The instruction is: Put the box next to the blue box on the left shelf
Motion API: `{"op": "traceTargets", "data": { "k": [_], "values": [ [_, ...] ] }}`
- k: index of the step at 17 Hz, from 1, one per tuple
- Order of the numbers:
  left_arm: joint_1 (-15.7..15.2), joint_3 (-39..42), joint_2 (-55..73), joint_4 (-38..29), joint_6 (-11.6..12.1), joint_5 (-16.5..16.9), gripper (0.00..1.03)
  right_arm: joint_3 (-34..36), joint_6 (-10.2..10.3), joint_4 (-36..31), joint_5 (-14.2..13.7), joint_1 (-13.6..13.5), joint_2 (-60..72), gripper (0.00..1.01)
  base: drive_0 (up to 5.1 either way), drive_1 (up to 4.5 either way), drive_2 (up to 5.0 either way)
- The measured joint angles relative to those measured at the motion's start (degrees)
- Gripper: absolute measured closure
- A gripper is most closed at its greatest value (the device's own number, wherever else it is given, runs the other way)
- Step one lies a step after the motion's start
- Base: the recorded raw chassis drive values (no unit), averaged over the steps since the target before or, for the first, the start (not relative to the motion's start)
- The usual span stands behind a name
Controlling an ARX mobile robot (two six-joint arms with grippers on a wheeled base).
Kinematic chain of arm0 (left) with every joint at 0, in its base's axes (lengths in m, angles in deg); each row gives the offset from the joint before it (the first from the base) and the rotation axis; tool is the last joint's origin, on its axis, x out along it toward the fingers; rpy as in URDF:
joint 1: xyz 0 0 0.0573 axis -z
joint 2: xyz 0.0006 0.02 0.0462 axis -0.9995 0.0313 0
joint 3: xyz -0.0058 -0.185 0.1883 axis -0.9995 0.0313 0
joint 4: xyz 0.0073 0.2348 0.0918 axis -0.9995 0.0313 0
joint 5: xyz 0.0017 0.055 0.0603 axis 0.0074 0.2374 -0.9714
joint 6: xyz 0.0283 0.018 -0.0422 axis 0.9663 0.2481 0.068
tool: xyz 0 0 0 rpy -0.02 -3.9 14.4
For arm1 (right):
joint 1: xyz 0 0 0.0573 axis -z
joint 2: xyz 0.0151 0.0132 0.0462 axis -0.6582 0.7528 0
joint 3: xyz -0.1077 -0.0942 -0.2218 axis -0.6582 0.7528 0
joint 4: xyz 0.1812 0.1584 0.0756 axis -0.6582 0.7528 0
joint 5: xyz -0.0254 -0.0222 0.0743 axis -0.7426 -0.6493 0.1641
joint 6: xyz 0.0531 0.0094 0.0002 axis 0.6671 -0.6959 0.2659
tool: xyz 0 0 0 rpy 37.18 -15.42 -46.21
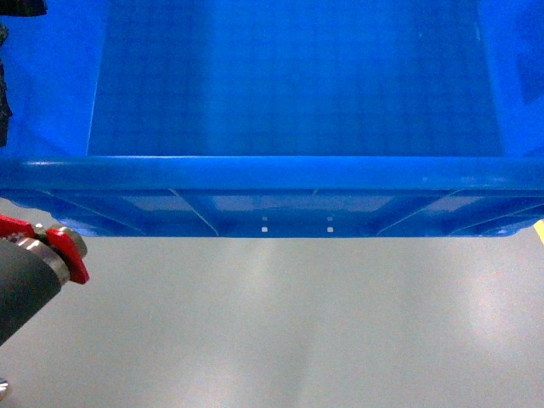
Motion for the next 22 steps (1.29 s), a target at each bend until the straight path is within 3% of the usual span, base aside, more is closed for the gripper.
{"op": "traceTargets", "data": {
  "k": [22],
  "values": [
    [0.04,0.00,-0.04,0.09,-0.02,0.00,0.85,0.02,-0.35,0.04,-0.20,0.00,-0.37,0.81,-1.5,-1.50,-1.5]
  ]
}}
